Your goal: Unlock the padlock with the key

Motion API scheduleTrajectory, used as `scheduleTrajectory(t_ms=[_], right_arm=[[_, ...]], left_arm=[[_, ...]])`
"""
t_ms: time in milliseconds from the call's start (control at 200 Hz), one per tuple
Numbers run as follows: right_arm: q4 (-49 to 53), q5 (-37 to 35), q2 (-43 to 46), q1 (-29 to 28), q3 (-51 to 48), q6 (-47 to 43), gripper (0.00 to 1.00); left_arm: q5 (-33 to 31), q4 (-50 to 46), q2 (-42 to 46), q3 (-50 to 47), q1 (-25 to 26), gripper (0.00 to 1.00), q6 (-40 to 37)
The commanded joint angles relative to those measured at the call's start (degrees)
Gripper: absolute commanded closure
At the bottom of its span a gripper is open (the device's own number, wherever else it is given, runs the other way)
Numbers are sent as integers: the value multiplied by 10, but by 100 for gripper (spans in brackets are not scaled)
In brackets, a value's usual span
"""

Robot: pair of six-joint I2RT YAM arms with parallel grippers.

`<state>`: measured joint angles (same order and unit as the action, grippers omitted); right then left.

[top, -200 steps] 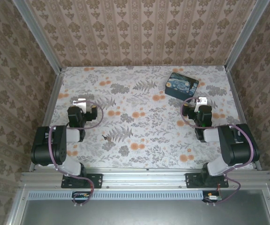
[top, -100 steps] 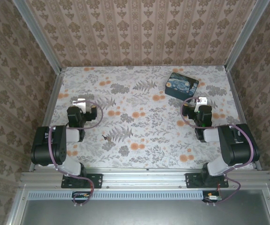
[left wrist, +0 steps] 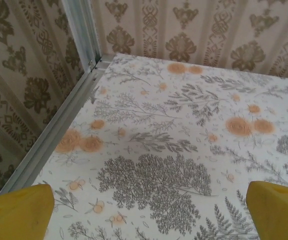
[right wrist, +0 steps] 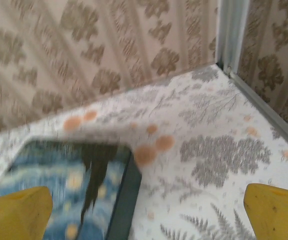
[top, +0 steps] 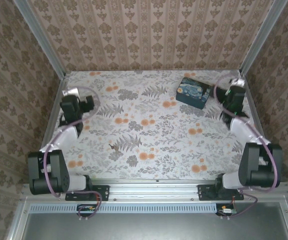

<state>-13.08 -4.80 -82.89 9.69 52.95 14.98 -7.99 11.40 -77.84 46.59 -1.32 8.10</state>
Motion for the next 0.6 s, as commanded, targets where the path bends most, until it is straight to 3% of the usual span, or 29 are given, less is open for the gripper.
scheduleTrajectory(t_ms=[0, 270, 435, 595], right_arm=[[171, 81, -86, 22, 86, 82, 1], [242, 244, -286, 28, 267, 137, 7], [230, 310, -315, -4, 278, 158, 8], [224, 351, -294, -77, 263, 186, 12]], left_arm=[[12, -250, -41, 91, -8, 0, 67], [28, -299, -12, 117, 68, 0, 93], [14, -317, 7, 128, 114, 0, 82], [7, -320, 4, 145, 127, 0, 89]])
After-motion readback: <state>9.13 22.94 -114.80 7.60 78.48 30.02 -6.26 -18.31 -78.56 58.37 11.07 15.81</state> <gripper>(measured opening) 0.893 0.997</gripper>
